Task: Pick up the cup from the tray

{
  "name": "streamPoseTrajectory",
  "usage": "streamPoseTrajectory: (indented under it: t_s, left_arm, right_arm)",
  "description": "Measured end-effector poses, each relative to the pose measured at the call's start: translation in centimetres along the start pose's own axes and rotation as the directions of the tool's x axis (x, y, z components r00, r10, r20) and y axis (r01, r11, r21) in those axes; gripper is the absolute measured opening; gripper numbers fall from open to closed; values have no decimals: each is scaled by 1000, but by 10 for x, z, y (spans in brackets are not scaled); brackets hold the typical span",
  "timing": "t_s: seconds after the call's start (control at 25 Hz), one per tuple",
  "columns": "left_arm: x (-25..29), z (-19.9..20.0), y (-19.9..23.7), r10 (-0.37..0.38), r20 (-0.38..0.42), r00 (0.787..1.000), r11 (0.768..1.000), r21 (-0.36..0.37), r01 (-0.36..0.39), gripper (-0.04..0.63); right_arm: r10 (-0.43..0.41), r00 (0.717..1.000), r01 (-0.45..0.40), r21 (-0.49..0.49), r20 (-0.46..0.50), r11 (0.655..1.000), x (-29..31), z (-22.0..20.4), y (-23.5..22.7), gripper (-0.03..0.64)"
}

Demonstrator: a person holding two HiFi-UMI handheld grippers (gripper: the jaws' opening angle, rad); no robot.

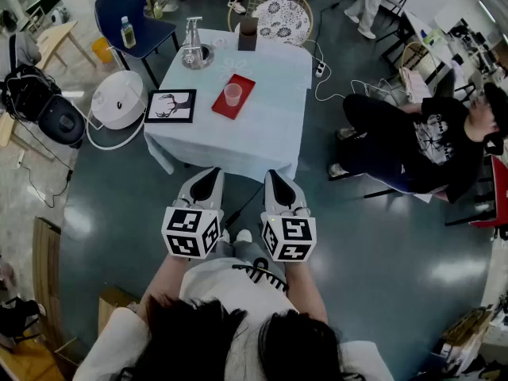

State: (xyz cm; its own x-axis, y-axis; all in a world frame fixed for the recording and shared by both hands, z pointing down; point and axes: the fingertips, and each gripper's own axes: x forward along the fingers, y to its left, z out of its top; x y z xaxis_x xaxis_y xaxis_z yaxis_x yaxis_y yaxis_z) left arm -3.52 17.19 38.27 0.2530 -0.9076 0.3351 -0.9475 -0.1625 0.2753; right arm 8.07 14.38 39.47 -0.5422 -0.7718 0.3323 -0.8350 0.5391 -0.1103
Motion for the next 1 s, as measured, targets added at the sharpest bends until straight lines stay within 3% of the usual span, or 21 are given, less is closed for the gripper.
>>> streamPoseTrajectory:
  t_s: [1.0]
  left_arm:
    - [1,3,-2,20,18,1000,1000,-3,-20,0]
  right_arm:
    - [43,998,-44,14,39,999,-1,11,-2,26]
